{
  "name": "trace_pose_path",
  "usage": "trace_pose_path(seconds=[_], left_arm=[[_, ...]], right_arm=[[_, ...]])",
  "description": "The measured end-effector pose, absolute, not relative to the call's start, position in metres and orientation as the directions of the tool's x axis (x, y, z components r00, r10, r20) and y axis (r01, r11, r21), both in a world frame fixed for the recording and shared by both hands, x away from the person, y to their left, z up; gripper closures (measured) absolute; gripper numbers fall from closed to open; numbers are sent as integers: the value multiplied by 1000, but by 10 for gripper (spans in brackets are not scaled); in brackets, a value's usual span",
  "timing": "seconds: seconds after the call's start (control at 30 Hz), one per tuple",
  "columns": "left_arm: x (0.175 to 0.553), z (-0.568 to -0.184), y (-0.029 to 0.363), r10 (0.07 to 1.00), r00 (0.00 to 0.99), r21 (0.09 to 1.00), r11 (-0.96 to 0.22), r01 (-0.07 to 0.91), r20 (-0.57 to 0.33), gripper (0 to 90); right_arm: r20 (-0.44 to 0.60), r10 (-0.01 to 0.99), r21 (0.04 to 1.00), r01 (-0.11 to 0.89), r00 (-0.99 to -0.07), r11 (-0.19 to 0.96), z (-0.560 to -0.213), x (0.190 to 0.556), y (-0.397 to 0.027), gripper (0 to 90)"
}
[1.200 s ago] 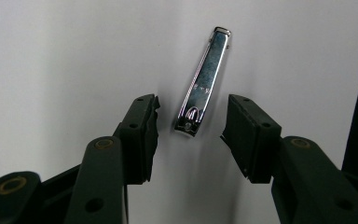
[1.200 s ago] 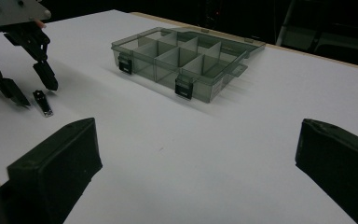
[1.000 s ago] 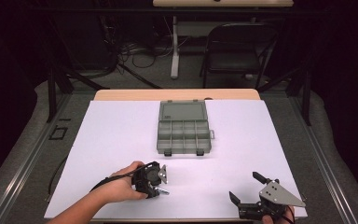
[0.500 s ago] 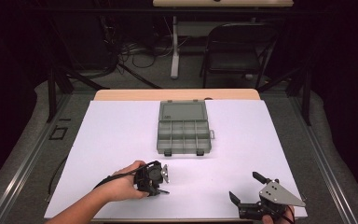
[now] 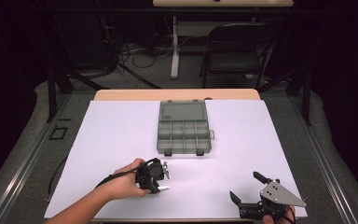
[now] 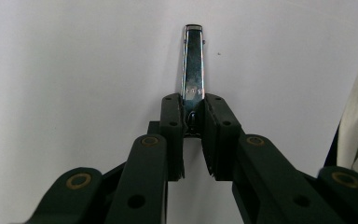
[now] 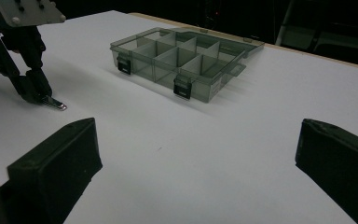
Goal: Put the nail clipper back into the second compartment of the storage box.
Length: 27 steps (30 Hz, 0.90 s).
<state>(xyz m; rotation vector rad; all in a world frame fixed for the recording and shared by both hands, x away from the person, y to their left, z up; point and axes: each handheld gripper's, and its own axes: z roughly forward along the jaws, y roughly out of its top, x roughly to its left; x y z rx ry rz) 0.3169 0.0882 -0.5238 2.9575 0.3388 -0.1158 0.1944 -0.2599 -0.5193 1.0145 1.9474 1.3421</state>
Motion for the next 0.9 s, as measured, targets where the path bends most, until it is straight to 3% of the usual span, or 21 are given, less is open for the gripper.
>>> trace_pose_path(seconds=[0.4, 0.9], left_arm=[[324, -519, 93, 284, 948, 152, -940, 304, -144, 793], [335, -499, 101, 384, 909, 220, -884, 412, -160, 794]], right_arm=[[-28, 832, 940, 268, -554, 210, -519, 194, -260, 0], [-27, 832, 941, 267, -555, 209, -519, 194, -260, 0]])
